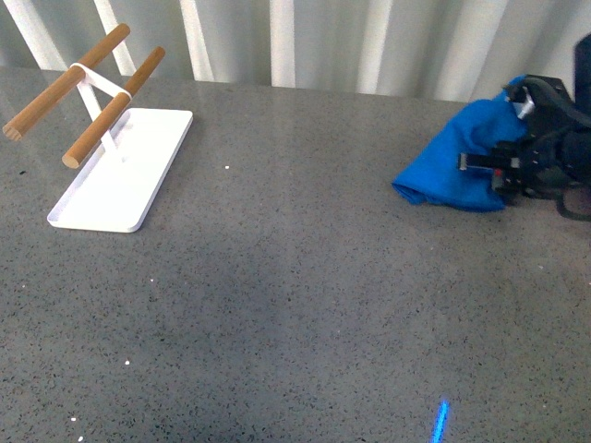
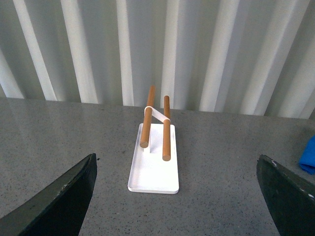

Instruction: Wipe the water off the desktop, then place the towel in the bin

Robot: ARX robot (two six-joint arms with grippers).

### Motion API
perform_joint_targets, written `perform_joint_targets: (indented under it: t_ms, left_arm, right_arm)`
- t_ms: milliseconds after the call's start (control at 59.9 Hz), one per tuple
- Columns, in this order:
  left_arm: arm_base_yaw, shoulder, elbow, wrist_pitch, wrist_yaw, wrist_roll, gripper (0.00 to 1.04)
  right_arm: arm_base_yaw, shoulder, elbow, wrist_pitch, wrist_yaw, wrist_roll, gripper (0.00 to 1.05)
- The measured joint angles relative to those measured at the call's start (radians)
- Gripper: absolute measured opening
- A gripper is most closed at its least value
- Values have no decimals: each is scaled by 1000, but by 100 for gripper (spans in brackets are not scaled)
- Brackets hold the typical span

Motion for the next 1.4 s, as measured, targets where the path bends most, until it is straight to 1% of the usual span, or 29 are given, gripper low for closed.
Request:
perform_joint_targets:
  t_ms: [67, 167, 251, 284, 351, 401, 585, 752, 819, 902, 1052, 1219, 1370, 1403]
  left_arm:
    - [0, 0, 0, 0, 0, 0, 98]
    - [0, 0, 0, 0, 0, 0, 98]
    - [0, 0, 0, 0, 0, 0, 98]
    - [0, 0, 0, 0, 0, 0, 98]
    - [0, 0, 0, 0, 0, 0, 98]
    - [0, 0, 0, 0, 0, 0, 98]
    - [0, 0, 0, 0, 0, 0, 98]
    - [0, 0, 0, 0, 0, 0, 98]
    - [0, 0, 0, 0, 0, 0, 98]
    - [0, 0, 0, 0, 0, 0, 98]
    - [0, 0, 0, 0, 0, 0, 98]
    - [0, 0, 0, 0, 0, 0, 98]
    - [0, 0, 0, 0, 0, 0, 98]
    - [0, 0, 0, 0, 0, 0, 98]
  right_arm:
    - [43, 39, 86, -45, -12, -6, 3]
    - [164, 111, 248, -146, -40, -26, 3]
    - [254, 129, 287, -176, -64, -34, 3]
    - [293, 127, 278, -188, -67, -49, 3]
    - [332, 101, 241, -216, -47, -80, 3]
    - [356, 61, 179, -217, -51, -126, 3]
    - [372, -96, -84, -174, -81, -251, 3]
    - [325, -277, -328, -162, -97, -351, 3]
    - [276, -413, -451, -174, -122, -402, 3]
    - [219, -546, -546, -198, -150, -443, 3]
    - [132, -665, -633, -222, -188, -469, 3]
    - [32, -681, -683, -218, -190, -500, 3]
    - [-121, -671, -712, -213, -181, -584, 3]
    - [-139, -666, -712, -209, -178, -594, 3]
